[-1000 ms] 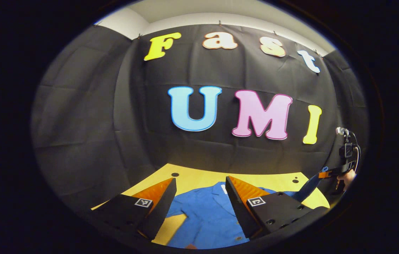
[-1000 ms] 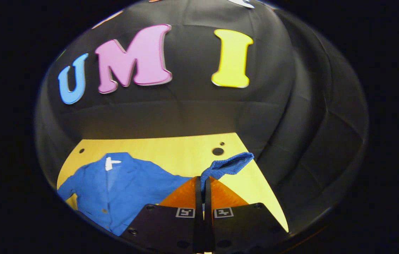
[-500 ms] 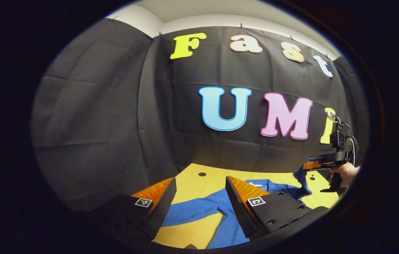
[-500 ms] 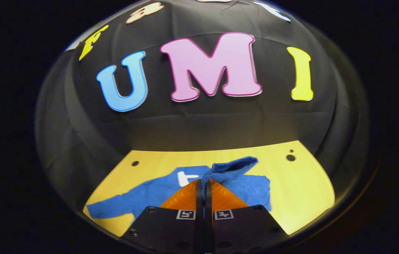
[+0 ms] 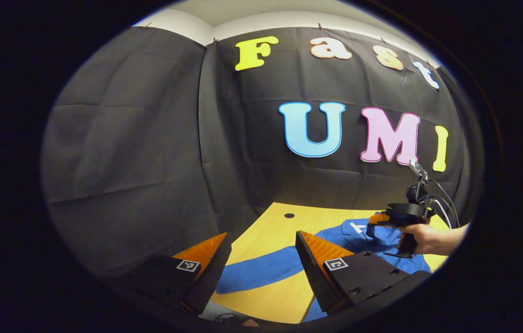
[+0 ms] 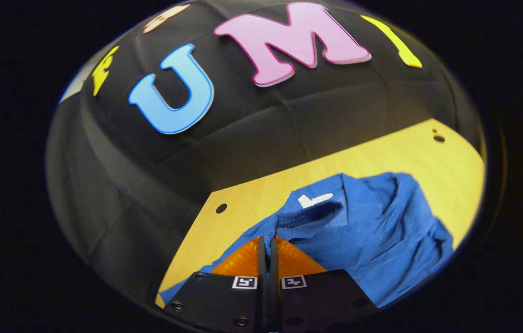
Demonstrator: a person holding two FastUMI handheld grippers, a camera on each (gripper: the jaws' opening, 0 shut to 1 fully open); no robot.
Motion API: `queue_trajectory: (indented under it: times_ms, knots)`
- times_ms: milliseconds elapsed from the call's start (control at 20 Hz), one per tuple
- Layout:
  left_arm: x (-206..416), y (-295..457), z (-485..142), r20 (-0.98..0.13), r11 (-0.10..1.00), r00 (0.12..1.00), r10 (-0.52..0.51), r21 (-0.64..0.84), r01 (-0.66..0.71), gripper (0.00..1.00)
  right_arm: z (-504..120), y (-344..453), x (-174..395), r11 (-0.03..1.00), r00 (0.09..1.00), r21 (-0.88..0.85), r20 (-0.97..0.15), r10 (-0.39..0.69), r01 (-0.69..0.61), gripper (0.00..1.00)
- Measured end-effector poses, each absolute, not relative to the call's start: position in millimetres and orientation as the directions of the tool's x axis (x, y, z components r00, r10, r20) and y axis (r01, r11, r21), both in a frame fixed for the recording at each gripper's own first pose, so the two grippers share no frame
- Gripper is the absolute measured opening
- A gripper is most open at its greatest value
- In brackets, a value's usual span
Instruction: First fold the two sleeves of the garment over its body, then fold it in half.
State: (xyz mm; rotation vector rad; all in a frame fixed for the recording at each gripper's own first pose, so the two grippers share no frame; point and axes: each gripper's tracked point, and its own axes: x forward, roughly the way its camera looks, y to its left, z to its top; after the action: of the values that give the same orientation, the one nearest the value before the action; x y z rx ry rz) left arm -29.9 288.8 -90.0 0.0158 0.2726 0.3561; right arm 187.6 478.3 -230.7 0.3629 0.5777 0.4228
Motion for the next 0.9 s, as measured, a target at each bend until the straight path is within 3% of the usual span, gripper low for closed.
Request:
queue_trajectory:
  times_ms: [200,400,550,700,800,850,900]
  knots:
    - [-29,293,-110,-0.309,0.937,0.886,0.346,0.069,-0.342,0.8,-262,490,204,0.848,0.753,0.467,-0.458,0.473,-0.249,0.04]
    - [-25,288,-122,-0.351,0.938,0.872,0.342,0.069,-0.34,0.8,-307,517,178,0.79,0.602,0.575,-0.559,0.569,-0.212,0.08]
    - [-19,284,-118,-0.341,0.941,0.878,0.337,0.079,-0.33,0.8,-303,532,168,0.725,0.568,0.643,-0.509,0.647,-0.249,0.16]
    - [-8,281,-124,-0.347,0.946,0.882,0.319,0.06,-0.319,0.8,-278,533,163,0.689,0.565,0.659,-0.459,0.686,-0.302,0.4]
    - [0,283,-137,-0.371,0.945,0.876,0.309,0.018,-0.326,0.8,-268,526,164,0.69,0.564,0.635,-0.447,0.694,-0.346,0.7]
    - [3,284,-148,-0.385,0.942,0.869,0.311,0.006,-0.334,0.8,-261,517,162,0.7,0.561,0.609,-0.453,0.693,-0.373,0.89]
    - [6,290,-158,-0.403,0.938,0.858,0.32,0.005,-0.348,0.8,-251,510,163,0.704,0.567,0.583,-0.444,0.694,-0.406,0.91]
